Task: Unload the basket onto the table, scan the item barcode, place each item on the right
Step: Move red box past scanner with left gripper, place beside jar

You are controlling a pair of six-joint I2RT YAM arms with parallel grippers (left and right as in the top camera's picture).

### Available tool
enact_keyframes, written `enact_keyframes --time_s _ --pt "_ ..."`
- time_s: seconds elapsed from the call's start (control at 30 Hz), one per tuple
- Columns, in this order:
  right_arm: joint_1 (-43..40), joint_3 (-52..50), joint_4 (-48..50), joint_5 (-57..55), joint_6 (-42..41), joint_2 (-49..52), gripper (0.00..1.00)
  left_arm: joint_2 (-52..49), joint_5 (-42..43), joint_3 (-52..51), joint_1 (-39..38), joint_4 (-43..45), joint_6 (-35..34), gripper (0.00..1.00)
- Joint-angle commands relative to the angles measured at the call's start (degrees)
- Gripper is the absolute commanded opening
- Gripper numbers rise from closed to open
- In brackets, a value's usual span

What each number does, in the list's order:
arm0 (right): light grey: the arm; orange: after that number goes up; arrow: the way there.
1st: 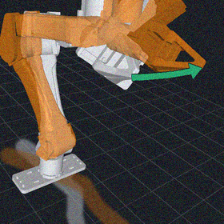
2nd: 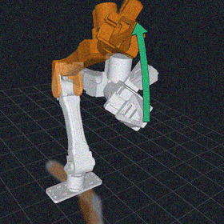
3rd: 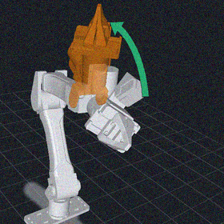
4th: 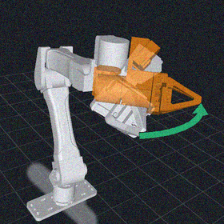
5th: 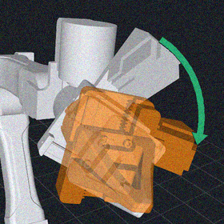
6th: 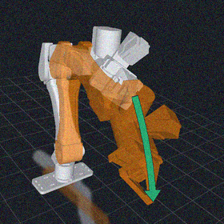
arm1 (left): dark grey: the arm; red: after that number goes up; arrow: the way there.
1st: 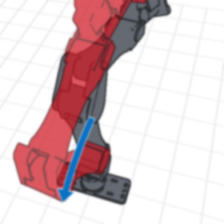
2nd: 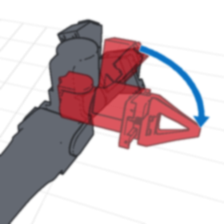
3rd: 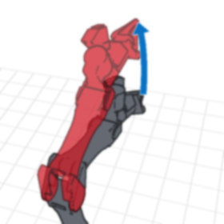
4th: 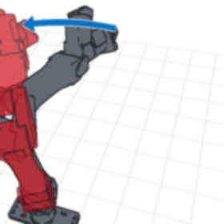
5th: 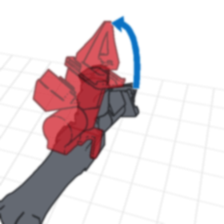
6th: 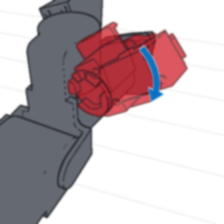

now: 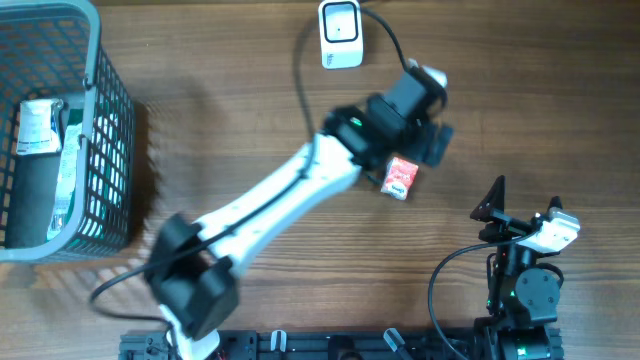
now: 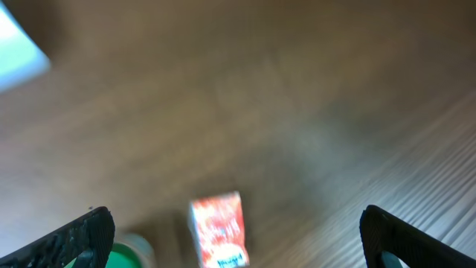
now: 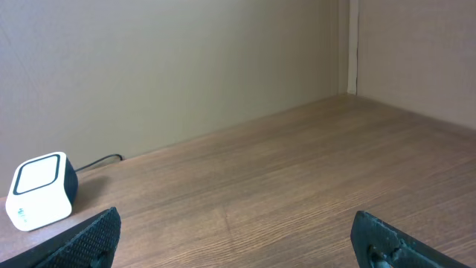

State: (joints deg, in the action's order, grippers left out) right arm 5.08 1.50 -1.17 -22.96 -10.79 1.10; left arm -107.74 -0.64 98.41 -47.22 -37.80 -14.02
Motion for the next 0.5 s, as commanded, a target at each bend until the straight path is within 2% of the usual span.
enact_keyframes --time_s 0.0,0.17,0.23,0.33,0.47 --pt "-0.17 0.09 0.26 0.15 0.17 -0.31 1.0 6.51 -1.42 2.82 4.04 -0.35 0.09 1.0" --pt "-0.17 0.09 0.26 0.15 0.15 -0.31 1.0 17.97 -19.65 2.86 13.73 -4.39 -8.46 1.0" --pt "-0.17 0.09 0.26 0.15 0.15 -0.31 1.0 23.93 -25.05 2.86 22.47 -9.64 -15.72 1.0" --pt "-0.17 0.09 0.26 0.15 0.15 -0.31 1.0 28.22 -25.35 2.86 33.7 -15.1 -22.77 1.0" --pt "-0.17 0.09 0.26 0.15 0.17 -0.31 1.0 29.99 -23.98 2.84 53.0 -22.69 -32.89 1.0"
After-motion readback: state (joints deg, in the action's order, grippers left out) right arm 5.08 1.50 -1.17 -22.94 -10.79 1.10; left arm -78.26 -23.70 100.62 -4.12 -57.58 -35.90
